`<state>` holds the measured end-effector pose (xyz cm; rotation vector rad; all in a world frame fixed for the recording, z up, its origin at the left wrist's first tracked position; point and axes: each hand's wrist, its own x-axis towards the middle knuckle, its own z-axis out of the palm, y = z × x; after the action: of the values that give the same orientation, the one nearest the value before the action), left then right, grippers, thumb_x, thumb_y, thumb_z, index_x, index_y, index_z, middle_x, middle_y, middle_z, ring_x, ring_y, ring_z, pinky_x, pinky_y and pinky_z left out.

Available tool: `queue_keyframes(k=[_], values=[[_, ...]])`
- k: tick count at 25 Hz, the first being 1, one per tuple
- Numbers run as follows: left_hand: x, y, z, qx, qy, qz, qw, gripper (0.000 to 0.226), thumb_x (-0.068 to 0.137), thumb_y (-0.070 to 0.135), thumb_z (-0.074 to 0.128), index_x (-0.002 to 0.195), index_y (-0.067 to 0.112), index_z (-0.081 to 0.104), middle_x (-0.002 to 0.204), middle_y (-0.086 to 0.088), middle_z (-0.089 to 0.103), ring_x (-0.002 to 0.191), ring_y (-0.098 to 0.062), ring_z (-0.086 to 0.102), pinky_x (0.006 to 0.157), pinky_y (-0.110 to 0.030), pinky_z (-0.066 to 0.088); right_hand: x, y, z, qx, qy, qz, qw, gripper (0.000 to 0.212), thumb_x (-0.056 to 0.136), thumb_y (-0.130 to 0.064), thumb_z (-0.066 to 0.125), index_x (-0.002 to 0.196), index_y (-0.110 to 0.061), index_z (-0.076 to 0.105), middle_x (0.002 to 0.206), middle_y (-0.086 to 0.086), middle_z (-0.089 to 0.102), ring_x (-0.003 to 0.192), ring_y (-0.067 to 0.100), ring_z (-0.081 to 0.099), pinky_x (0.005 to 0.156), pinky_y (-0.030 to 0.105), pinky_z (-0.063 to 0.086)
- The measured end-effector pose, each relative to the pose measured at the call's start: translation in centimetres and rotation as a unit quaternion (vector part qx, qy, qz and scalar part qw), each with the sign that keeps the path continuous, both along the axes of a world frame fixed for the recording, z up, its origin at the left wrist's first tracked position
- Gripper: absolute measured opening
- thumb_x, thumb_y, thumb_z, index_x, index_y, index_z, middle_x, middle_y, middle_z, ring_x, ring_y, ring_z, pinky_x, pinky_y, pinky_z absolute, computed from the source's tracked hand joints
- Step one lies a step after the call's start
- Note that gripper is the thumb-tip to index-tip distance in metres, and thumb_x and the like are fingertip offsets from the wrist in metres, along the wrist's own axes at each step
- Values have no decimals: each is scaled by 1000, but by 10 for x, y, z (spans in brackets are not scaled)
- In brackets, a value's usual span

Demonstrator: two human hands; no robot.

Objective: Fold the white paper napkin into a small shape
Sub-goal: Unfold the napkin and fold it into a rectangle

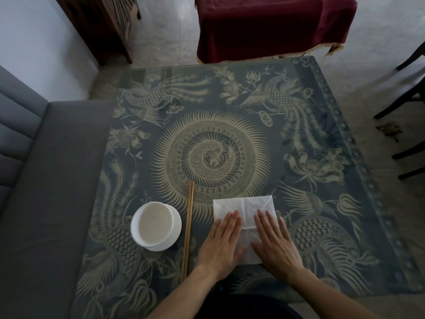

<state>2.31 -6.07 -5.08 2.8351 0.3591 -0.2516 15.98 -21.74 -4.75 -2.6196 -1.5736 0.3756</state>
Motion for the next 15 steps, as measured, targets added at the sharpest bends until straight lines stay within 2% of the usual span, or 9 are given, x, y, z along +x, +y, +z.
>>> queue_keyframes(k=[3, 5, 7, 9, 11, 15], values=[[4, -13, -2, -2, 11, 8, 1000, 67, 102, 47, 26, 154, 9, 6, 163, -9, 2, 149, -23, 1, 115, -39, 4, -8, 8, -4, -8, 3, 27, 1000, 66, 99, -43, 27, 152, -4, 23, 160, 15, 19, 149, 24, 4, 115, 48, 14], [-3, -9, -3, 6, 25, 24, 999, 69, 100, 50, 30, 153, 8, 16, 161, -10, 10, 148, -25, 8, 113, -40, 8, -6, 5, -6, -11, 10, 9, 1000, 68, 99, -48, 24, 152, -5, 23, 161, 12, 18, 148, 22, 4, 116, 48, 13], [-14, 1, -5, 13, 35, 38, 999, 72, 98, 54, 30, 153, 8, 20, 161, -10, 13, 149, -23, 4, 113, -42, 9, 2, -9, -8, -6, 12, -30, 999, 71, 98, -51, 25, 152, -5, 23, 161, 10, 18, 148, 22, 9, 116, 49, 13], [-23, 8, -6, 24, 41, 52, 998, 74, 98, 56, 26, 153, 8, 15, 162, -10, 7, 148, -20, -4, 114, -45, 7, 13, -27, -8, -14, 12, -78, 997, 73, 98, -54, 25, 154, -8, 19, 162, 8, 16, 149, 22, 8, 117, 50, 10], [-28, 10, -6, 29, 54, 49, 997, 75, 100, 59, 19, 154, 10, 3, 163, -8, -7, 148, -19, -11, 116, -46, 2, 19, -40, -9, -34, 4, -87, 996, 74, 98, -57, 22, 155, -11, 15, 163, 5, 13, 150, 22, 3, 118, 51, 6], [-29, 10, -2, 24, 67, 48, 996, 74, 99, 58, 20, 154, 10, 7, 162, -9, 3, 149, -20, -6, 115, -48, 6, 20, -42, -10, -42, 1, -81, 996, 74, 98, -58, 22, 156, -12, 14, 164, 3, 11, 150, 21, 2, 117, 53, 6]])
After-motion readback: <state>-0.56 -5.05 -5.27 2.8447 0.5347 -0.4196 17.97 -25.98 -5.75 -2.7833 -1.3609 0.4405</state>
